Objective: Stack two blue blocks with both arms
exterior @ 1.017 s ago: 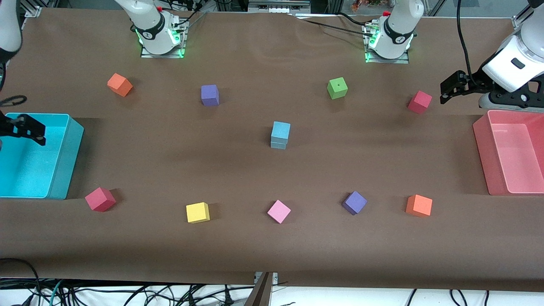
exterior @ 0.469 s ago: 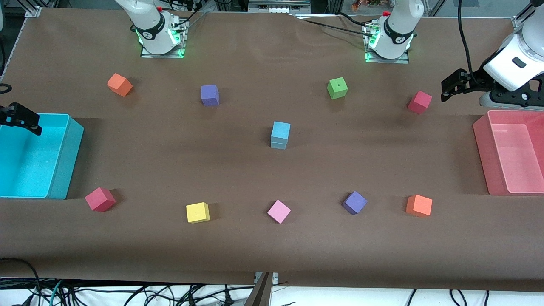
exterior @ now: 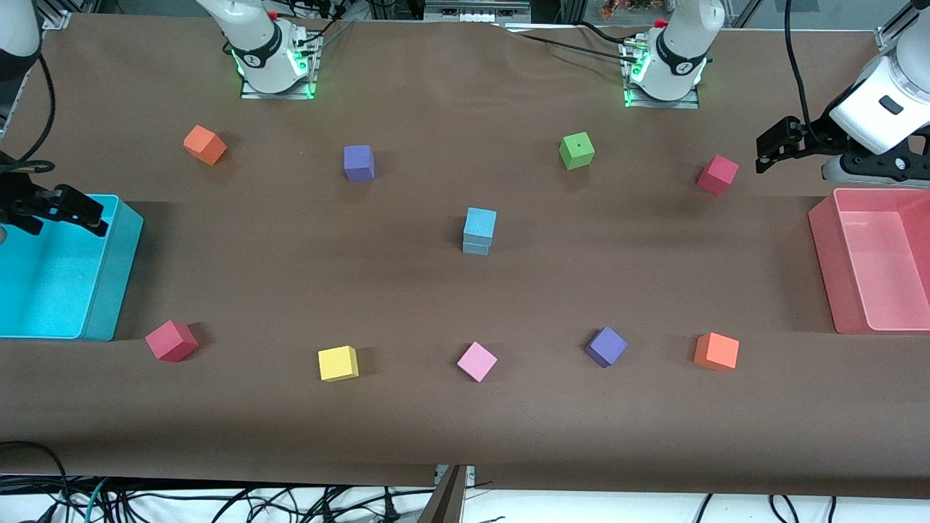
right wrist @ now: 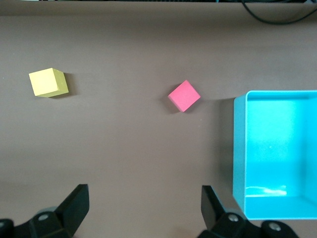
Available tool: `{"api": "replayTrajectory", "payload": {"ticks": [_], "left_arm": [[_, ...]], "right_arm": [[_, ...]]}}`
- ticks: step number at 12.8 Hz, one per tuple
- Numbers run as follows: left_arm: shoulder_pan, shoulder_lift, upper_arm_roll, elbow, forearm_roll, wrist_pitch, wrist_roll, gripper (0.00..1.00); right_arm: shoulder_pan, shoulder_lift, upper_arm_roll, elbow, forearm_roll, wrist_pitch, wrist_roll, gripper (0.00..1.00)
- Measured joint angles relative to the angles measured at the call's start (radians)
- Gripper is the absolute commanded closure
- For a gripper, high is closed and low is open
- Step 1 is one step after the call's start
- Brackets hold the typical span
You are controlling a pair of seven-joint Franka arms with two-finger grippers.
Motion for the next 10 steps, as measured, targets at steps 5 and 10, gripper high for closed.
{"api": "replayTrajectory", "payload": {"ticks": [5,10], "left_arm": [[0.001,0.0,0.002,0.0,0.0,0.0,0.0,0.0],[0.007,0.0,0.005,0.002,0.0,-0.001,0.0,0.0]], "right_arm": [[-0.006,0.0,-0.012,-0.025,0.0,0.0,0.013,0.0],[-0.006,0.0,-0.015,-0.022,0.0,0.0,0.013,0.0]]}}
